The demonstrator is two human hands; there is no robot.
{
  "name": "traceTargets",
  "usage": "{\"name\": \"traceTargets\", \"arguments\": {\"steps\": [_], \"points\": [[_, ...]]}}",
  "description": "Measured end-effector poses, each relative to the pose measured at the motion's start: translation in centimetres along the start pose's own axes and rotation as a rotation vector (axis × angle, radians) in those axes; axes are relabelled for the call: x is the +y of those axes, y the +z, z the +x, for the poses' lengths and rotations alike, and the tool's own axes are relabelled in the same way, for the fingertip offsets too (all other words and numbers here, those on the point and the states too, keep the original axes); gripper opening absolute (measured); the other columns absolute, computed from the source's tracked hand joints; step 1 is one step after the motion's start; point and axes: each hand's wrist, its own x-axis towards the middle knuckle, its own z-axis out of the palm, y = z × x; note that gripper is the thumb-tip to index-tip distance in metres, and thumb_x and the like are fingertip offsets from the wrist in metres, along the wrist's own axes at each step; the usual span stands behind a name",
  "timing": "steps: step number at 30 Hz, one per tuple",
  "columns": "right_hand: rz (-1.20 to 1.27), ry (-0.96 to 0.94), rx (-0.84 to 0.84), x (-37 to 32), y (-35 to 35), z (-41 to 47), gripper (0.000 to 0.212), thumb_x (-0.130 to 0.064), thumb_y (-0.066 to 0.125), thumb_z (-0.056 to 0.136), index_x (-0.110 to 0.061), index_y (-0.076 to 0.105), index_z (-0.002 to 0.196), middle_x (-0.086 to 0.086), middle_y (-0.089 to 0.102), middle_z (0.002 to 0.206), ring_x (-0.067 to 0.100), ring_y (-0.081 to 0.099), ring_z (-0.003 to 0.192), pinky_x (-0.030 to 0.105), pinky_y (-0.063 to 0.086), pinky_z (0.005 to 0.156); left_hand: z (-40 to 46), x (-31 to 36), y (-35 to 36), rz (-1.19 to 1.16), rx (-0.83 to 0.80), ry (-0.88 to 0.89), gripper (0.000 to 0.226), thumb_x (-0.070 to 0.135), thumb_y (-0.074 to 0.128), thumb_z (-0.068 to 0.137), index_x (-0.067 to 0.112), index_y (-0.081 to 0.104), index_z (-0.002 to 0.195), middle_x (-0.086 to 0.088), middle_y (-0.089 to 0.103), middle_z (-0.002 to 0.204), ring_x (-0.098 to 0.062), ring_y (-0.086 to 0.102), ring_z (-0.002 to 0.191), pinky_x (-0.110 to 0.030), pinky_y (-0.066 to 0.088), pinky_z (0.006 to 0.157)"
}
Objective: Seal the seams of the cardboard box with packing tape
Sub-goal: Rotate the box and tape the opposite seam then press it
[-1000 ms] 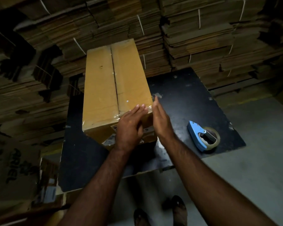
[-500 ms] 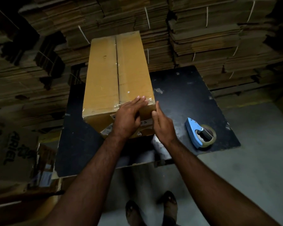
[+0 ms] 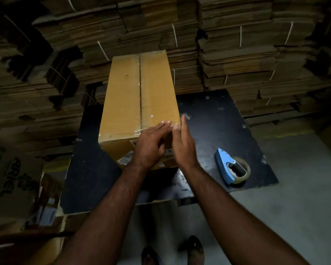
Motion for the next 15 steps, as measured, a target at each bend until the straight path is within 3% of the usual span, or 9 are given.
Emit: {"name": "traceTargets", "arguments": {"steps": [5,7,9,11,13,15], "points": [[-0.139,0.045,-0.012,-1.6,-0.8,2.5,0.054,-0.037,0.036,0.106,-0.018,0.027,0.155,0.007,0.037,0.156,0.024,0.038,0.140,0.028,0.030,0.109,0.3,-0.3,-2.2,-0.324,0.057,-0.140,0.056,-0.002,0.046,0.073,0.010,0.071,0.121,-0.004,0.071,0.122,-0.013,0.064,0.117,-0.033,0.048,0.106],[-0.179,0.016,0.016,-2.2,-1.3,3.9,0.052,-0.033,0.047,0.102,-0.015,0.037,0.150,0.008,0.045,0.149,0.024,0.045,0.133,0.032,0.035,0.108,0.9,-1.2,-4.0,-0.297,0.160,-0.229,0.045,-0.002,0.052,0.081,0.012,0.071,0.119,-0.003,0.073,0.116,-0.017,0.070,0.103,-0.031,0.053,0.098],[-0.242,-0.018,-0.002,-3.4,-1.3,5.6,0.050,-0.030,0.057,0.096,-0.014,0.046,0.143,0.008,0.053,0.139,0.023,0.051,0.124,0.033,0.042,0.102,2.2,-2.7,-5.9,-0.131,0.272,-0.341,0.040,0.004,0.055,0.087,0.012,0.066,0.125,-0.007,0.070,0.119,-0.023,0.066,0.106,-0.037,0.051,0.099],[-0.334,0.009,-0.041,-4.4,-1.0,7.2,0.052,-0.029,0.061,0.093,-0.014,0.047,0.140,0.008,0.053,0.135,0.024,0.052,0.121,0.031,0.042,0.095,3.4,-4.5,-7.5,0.088,0.209,-0.513,0.046,0.012,0.055,0.091,0.011,0.053,0.137,-0.014,0.059,0.133,-0.032,0.053,0.124,-0.046,0.041,0.106],[-0.412,0.047,-0.085,-5.0,-0.3,8.0,0.055,-0.031,0.062,0.092,-0.014,0.044,0.141,0.009,0.051,0.136,0.026,0.051,0.121,0.034,0.043,0.094,3.9,-6.4,-8.4,0.201,0.031,-0.699,0.050,0.020,0.055,0.093,0.009,0.045,0.141,-0.020,0.042,0.148,-0.039,0.039,0.136,-0.051,0.034,0.108],[-0.471,0.062,-0.103,-5.3,0.2,8.2,0.056,-0.034,0.063,0.090,-0.013,0.044,0.139,0.012,0.052,0.134,0.028,0.052,0.119,0.037,0.045,0.095,3.8,-7.9,-8.7,0.178,-0.078,-0.761,0.045,0.025,0.054,0.094,0.007,0.046,0.134,-0.021,0.036,0.151,-0.040,0.041,0.132,-0.049,0.039,0.103]]}}
